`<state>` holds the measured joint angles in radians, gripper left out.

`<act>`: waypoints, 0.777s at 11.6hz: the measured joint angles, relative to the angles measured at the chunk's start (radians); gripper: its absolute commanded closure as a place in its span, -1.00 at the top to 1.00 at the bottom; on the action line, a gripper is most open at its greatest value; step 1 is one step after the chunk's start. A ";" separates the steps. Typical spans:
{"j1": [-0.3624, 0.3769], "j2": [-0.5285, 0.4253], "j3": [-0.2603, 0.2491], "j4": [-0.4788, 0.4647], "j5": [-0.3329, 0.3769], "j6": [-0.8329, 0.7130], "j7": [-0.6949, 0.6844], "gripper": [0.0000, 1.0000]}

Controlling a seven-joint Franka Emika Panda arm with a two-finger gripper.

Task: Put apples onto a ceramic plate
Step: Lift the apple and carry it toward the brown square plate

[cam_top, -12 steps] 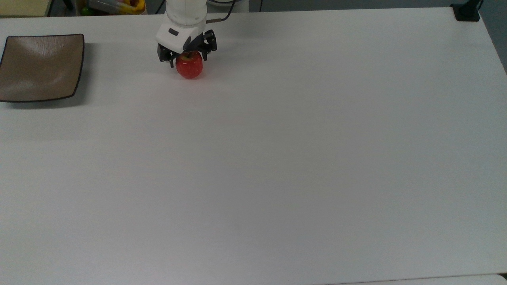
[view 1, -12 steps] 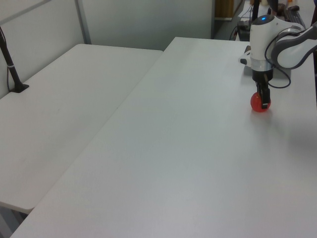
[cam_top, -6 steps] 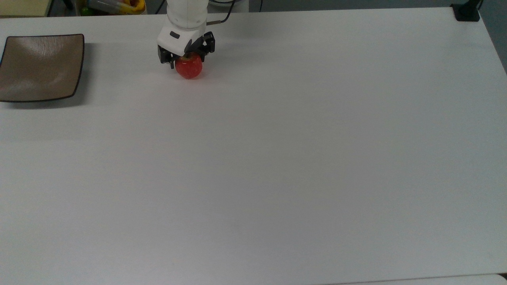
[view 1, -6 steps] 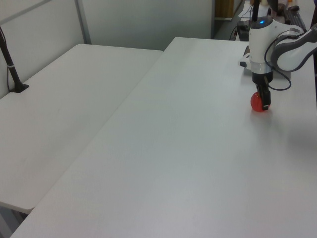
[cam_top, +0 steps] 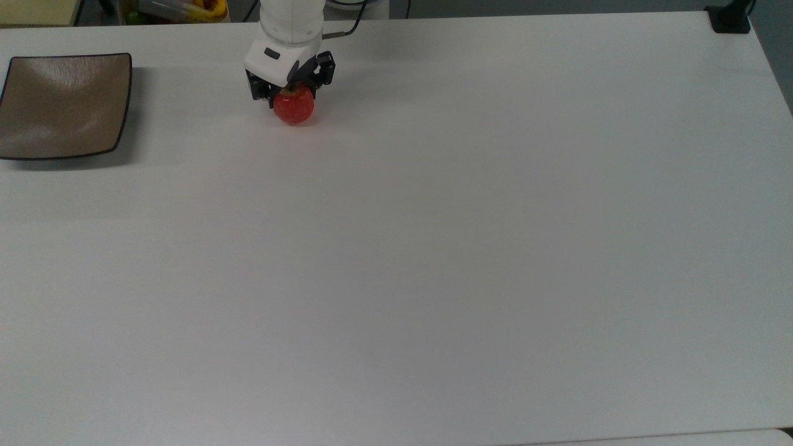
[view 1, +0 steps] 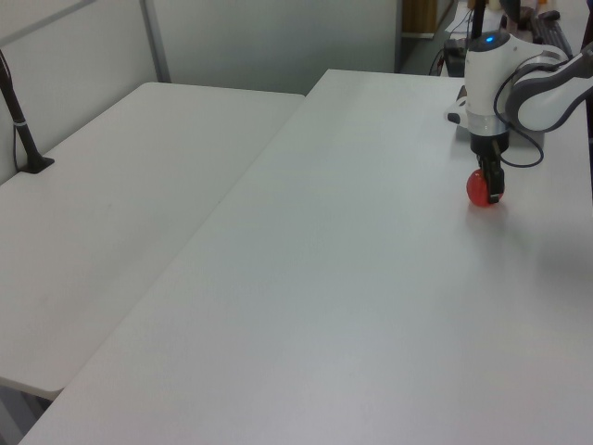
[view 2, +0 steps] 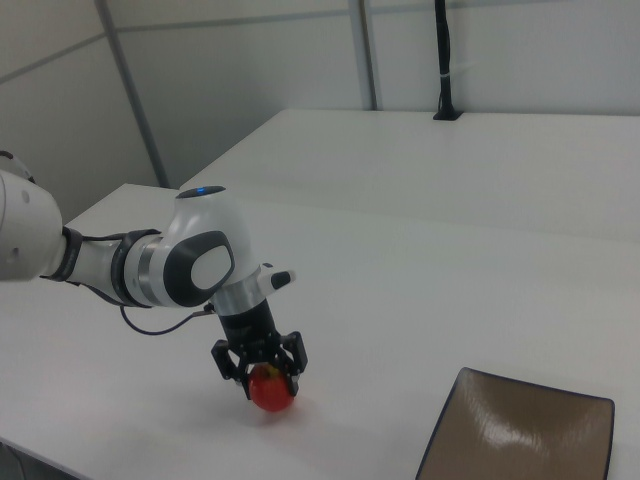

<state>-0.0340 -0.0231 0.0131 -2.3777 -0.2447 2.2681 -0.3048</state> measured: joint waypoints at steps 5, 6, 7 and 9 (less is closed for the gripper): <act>0.017 -0.042 0.005 0.248 0.127 -0.292 0.007 -1.00; 0.022 -0.049 0.007 0.335 0.161 -0.376 0.008 -1.00; 0.024 -0.055 0.007 0.403 0.188 -0.442 0.010 -1.00; 0.021 -0.062 0.007 0.565 0.236 -0.592 0.010 -1.00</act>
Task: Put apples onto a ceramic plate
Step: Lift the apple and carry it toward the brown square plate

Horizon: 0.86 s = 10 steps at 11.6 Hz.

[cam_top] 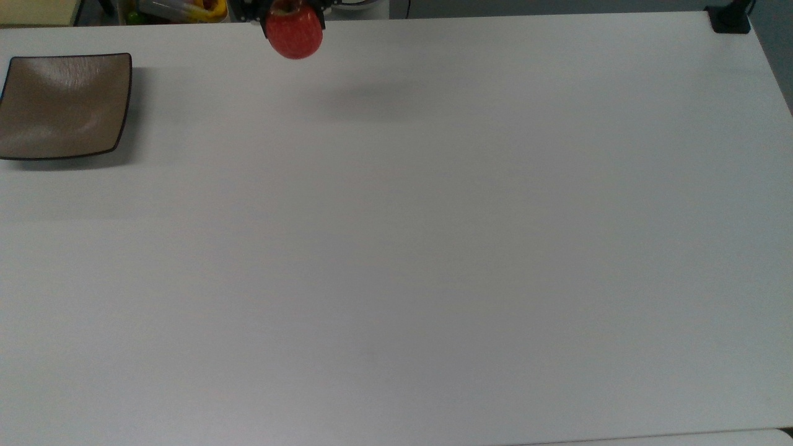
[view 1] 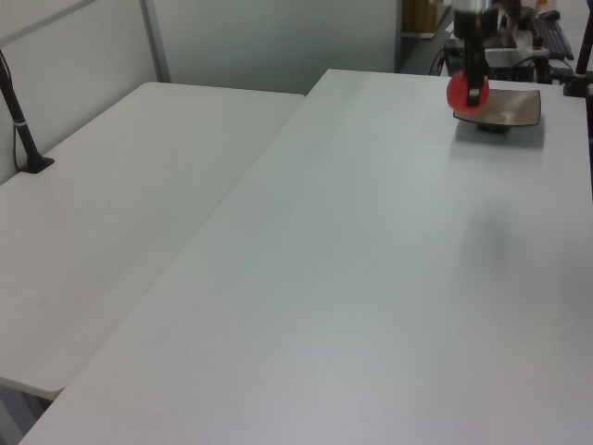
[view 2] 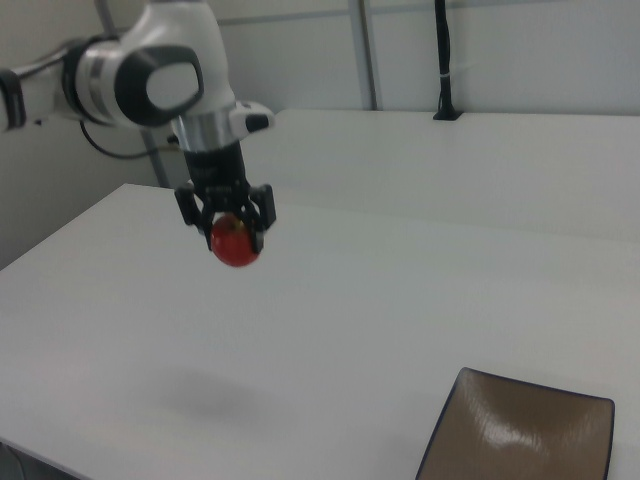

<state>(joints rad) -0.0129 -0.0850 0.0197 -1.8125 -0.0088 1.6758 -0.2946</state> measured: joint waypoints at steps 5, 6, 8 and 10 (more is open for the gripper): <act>-0.097 0.011 -0.020 0.114 0.005 -0.052 -0.105 -1.00; -0.136 0.016 -0.025 0.123 0.005 -0.052 -0.192 -1.00; -0.243 0.039 -0.037 0.134 0.004 -0.051 -0.377 -1.00; -0.340 0.093 -0.053 0.135 0.004 0.000 -0.509 -1.00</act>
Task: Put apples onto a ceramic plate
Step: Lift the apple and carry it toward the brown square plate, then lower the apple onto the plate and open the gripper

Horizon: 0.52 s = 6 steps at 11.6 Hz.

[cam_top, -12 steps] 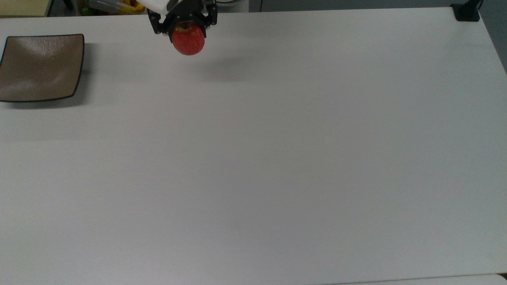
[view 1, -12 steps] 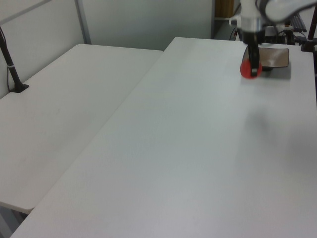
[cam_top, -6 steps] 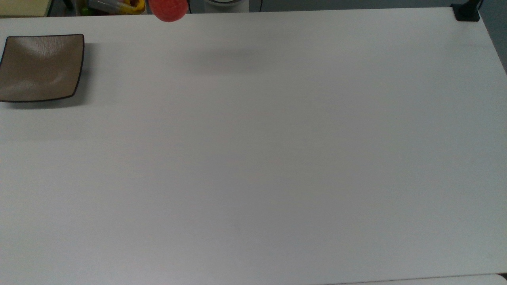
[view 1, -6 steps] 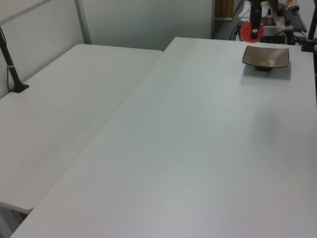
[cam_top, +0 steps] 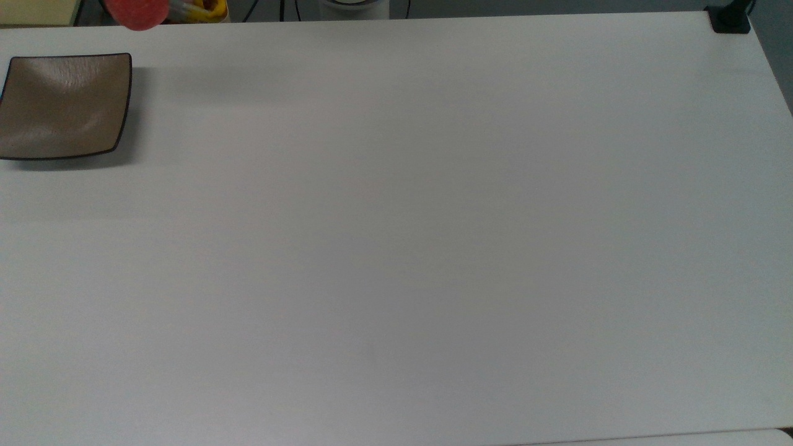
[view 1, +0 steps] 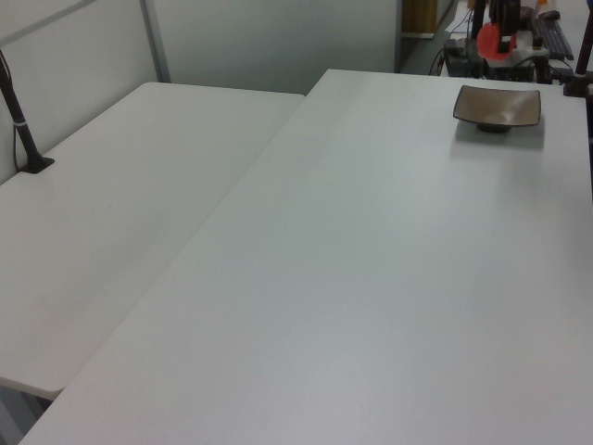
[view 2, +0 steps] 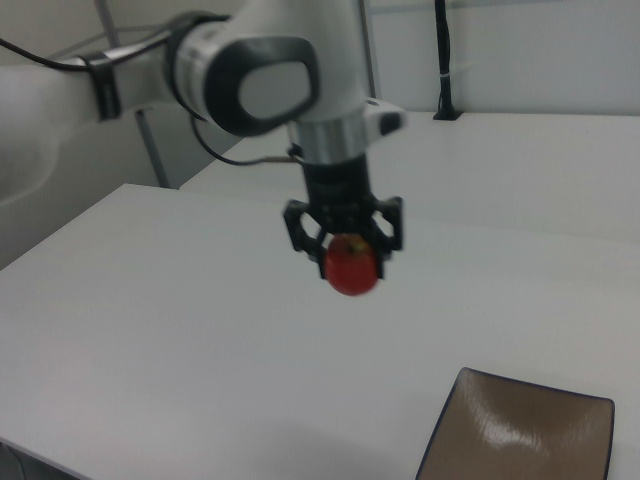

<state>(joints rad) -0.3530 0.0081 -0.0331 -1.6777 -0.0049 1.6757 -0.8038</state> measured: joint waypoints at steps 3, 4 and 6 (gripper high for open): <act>-0.089 0.115 -0.006 -0.001 0.000 0.170 -0.061 -1.00; -0.104 0.151 -0.006 -0.001 -0.001 0.218 -0.074 -1.00; -0.131 0.249 -0.006 -0.001 -0.020 0.310 -0.089 -1.00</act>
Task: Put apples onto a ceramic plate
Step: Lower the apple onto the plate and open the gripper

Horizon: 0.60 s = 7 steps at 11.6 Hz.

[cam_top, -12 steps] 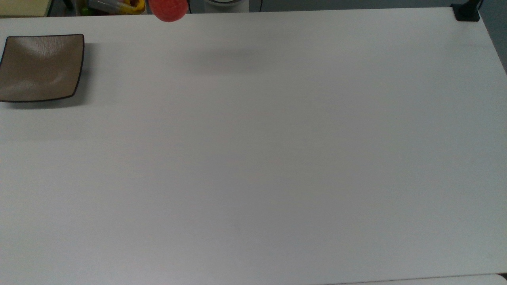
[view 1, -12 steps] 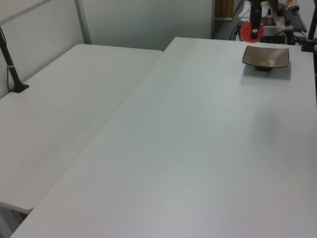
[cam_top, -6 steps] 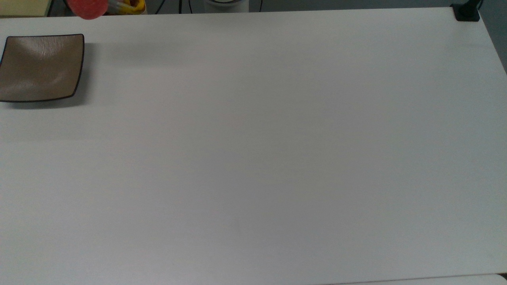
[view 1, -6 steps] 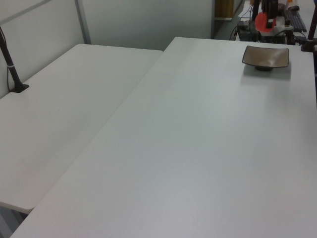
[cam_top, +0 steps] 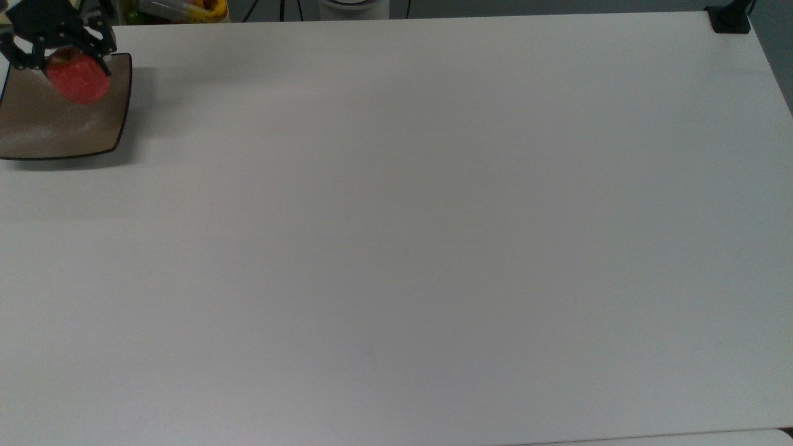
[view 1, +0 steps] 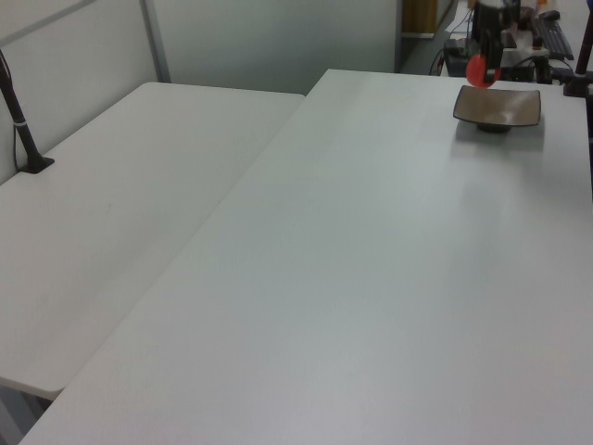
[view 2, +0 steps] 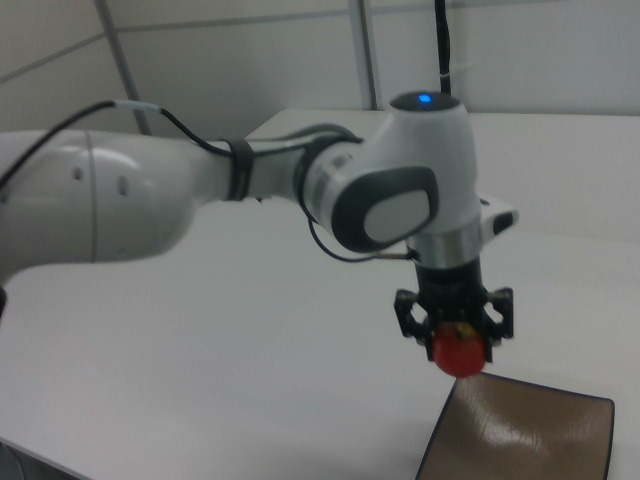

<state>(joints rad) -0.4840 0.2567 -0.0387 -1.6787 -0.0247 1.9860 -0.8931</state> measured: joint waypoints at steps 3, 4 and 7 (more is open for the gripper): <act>-0.021 0.085 0.000 -0.004 -0.083 0.089 -0.001 -0.98; -0.028 0.106 -0.002 -0.004 -0.113 0.106 -0.001 -0.98; -0.038 0.137 -0.018 -0.011 -0.144 0.118 -0.002 -0.93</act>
<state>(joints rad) -0.5219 0.3934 -0.0562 -1.6896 -0.1689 2.1038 -0.8954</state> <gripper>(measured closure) 0.251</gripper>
